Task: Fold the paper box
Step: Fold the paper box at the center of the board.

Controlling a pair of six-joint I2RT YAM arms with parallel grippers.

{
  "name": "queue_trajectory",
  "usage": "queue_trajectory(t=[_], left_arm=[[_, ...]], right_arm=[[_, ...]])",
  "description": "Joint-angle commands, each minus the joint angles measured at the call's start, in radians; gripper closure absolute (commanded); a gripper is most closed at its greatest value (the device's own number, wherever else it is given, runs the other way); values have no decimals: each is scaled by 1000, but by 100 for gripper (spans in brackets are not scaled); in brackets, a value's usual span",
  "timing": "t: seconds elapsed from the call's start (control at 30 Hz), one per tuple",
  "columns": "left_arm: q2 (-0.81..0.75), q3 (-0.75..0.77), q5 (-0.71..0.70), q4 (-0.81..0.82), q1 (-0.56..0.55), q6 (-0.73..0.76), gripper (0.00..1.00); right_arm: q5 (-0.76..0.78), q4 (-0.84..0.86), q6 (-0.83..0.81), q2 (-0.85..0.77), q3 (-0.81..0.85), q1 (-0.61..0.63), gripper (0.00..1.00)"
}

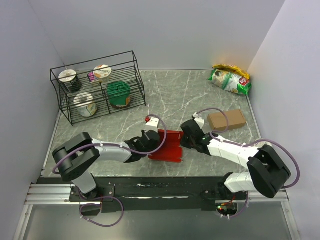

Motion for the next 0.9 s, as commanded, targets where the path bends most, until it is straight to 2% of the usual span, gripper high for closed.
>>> queue_trajectory(t=[0.0,0.4,0.7,0.87], left_arm=[[24,60,3,3,-25,15,99],[37,85,29,-8,-32,8,99],[30,77,52,9,-34,0,99],[34,79,54,6,-35,-5,99]], right_arm=[[35,23,8,22,62,21,91],[40,39,37,89,102,70,91],[52,104,37,74,77,79,78],[58,96,36,81,86,79,76]])
